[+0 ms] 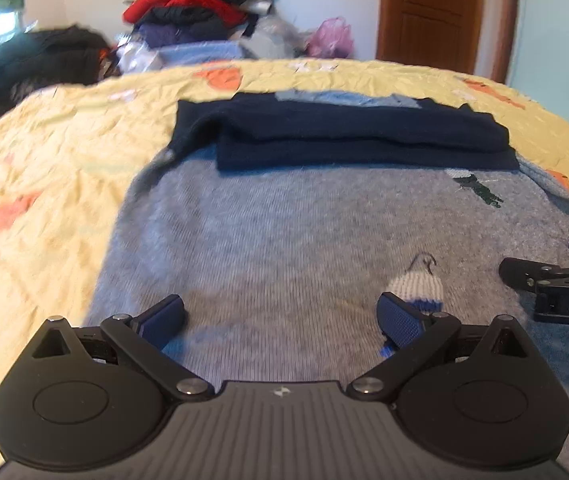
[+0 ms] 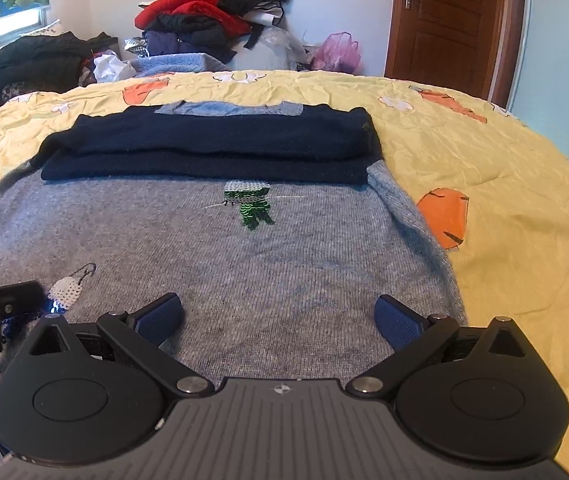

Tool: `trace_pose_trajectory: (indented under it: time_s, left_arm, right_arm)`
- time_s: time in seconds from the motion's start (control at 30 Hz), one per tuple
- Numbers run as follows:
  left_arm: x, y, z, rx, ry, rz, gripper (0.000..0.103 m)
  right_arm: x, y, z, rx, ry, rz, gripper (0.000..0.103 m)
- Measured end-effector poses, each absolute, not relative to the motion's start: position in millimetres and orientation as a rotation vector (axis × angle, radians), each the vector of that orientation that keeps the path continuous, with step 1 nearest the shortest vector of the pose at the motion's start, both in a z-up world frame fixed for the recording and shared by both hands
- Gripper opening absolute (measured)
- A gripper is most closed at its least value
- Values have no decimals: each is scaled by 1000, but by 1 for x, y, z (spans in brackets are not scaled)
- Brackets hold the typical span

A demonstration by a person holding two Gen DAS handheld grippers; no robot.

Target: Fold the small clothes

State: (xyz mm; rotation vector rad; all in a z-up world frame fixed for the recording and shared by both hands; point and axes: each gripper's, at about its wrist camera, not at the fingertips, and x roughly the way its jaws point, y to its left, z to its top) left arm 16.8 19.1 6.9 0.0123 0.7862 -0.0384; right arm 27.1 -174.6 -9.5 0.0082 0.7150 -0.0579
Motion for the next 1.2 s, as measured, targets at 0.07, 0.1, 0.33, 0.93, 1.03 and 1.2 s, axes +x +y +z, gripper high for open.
trace_pose_trajectory:
  time_s: [0.07, 0.1, 0.33, 0.93, 1.03, 1.2]
  left_arm:
    - [9, 21, 8, -9, 794, -55, 103]
    - [5, 20, 6, 1, 791, -56, 103]
    - [-2, 18, 0, 22, 743, -64, 103]
    - [-2, 19, 0, 21, 740, -68, 103]
    - [-2, 18, 0, 21, 740, -67, 103]
    - [-2, 19, 0, 20, 740, -68, 103]
  right_arm:
    - [27, -175, -10, 10, 713, -58, 103]
    - [27, -175, -10, 10, 713, -59, 103]
    - [26, -174, -10, 9, 711, -62, 103]
    - [13, -171, -10, 15, 712, -69, 103]
    - [13, -171, -10, 15, 712, -68, 103]
    - [13, -171, -10, 15, 712, -68, 103]
